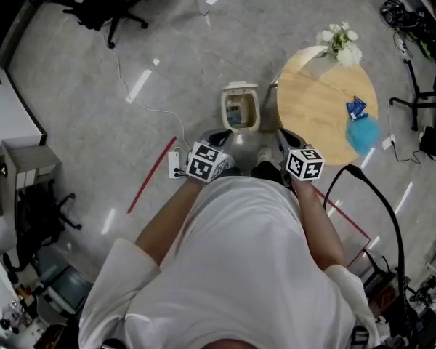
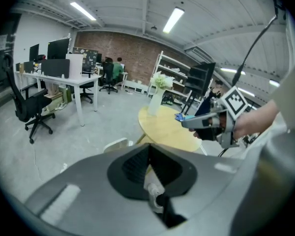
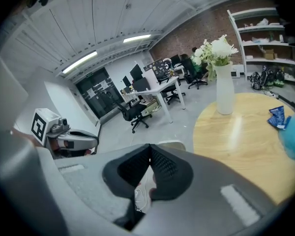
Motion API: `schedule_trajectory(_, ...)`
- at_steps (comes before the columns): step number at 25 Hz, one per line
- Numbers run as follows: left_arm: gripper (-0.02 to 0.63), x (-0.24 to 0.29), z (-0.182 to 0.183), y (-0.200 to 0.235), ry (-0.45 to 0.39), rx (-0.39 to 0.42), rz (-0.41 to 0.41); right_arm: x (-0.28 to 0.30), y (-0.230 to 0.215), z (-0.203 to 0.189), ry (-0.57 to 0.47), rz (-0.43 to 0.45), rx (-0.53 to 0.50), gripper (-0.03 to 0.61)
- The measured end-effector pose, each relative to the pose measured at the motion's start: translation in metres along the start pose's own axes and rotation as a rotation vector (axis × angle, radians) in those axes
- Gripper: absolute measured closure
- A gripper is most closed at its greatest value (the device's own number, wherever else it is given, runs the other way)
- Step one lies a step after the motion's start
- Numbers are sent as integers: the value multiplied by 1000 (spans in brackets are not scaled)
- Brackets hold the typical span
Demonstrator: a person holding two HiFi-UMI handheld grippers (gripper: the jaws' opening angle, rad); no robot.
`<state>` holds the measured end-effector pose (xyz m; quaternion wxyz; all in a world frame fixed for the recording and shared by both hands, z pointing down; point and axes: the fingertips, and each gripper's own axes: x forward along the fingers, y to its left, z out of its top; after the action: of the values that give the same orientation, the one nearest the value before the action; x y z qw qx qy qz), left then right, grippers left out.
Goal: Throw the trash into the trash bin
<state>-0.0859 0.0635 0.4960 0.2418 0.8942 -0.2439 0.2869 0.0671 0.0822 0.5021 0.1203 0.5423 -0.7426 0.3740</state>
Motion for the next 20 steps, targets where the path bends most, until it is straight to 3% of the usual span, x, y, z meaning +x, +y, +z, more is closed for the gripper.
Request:
schedule_trajectory(11, 611, 21, 10, -24, 29, 56, -71, -34, -34, -4, -54, -106, 61, 578)
schedule_trajectory(20, 609, 50, 27, -65, 44, 75, -112, -70, -73, -1, -66, -144, 84, 578)
